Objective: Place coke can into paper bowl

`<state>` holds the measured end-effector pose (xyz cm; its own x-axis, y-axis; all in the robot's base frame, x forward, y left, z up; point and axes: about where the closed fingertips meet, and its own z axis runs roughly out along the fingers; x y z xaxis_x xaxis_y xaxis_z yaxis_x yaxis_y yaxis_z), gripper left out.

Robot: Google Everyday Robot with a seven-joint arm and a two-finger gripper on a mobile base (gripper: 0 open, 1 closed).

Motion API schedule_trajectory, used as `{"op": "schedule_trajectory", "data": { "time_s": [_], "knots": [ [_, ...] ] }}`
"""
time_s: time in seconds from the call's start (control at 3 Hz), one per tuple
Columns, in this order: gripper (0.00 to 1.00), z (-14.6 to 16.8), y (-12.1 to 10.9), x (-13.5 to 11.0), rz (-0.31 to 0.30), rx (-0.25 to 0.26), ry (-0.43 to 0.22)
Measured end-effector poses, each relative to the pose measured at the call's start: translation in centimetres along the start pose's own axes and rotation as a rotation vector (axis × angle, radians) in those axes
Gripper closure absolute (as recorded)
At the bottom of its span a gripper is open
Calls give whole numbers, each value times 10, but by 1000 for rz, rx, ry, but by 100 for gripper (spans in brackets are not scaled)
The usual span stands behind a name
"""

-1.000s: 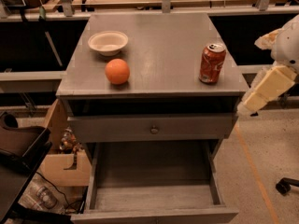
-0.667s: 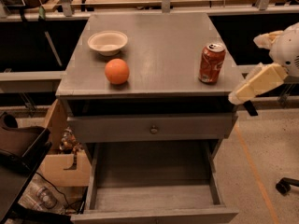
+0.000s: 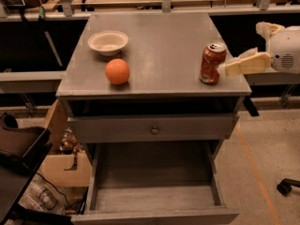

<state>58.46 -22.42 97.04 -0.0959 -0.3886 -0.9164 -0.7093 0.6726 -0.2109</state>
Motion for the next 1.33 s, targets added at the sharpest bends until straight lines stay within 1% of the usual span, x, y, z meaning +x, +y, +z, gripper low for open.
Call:
{"op": "schedule_trajectory", "data": {
  "time_s": [0.33,0.67,1.0,1.33],
  "knots": [
    [0,7,-8,-8,9,31,-41],
    [0,7,-7,-7,8,28,-40],
    [0,24,-14,2,53,6,-98],
    [0,45,-32,13,115,-10,-214]
  ]
}}
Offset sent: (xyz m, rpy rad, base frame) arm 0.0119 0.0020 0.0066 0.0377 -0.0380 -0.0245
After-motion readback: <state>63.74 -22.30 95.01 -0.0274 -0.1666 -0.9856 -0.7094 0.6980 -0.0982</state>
